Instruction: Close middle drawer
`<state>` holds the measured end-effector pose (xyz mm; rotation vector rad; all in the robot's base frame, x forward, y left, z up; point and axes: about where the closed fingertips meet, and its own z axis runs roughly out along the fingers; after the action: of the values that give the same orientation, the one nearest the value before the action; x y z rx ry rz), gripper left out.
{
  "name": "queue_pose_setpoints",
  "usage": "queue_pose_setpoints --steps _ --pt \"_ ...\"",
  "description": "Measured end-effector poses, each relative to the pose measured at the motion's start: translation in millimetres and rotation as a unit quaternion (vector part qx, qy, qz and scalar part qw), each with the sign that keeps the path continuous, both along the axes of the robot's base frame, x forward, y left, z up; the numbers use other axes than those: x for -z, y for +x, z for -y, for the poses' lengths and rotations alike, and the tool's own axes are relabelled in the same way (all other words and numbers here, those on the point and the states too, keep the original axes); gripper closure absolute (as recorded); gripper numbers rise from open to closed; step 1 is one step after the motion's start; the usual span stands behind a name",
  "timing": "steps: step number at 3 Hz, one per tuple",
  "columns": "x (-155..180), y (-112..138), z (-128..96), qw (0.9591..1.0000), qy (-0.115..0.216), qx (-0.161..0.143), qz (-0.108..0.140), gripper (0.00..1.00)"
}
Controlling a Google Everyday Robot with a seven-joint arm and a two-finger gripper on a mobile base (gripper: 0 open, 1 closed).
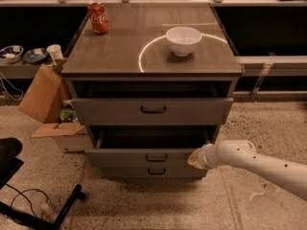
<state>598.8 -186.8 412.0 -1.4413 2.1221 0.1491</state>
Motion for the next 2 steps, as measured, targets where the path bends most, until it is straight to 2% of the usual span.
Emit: queue_pose_setpoints --steps 1,2 --pt "0.0 0.0 0.0 1.0000 0.000 0.000 0.000 0.55" --pt "0.1 0.0 -0.1 1.0000 0.000 0.000 0.000 0.24"
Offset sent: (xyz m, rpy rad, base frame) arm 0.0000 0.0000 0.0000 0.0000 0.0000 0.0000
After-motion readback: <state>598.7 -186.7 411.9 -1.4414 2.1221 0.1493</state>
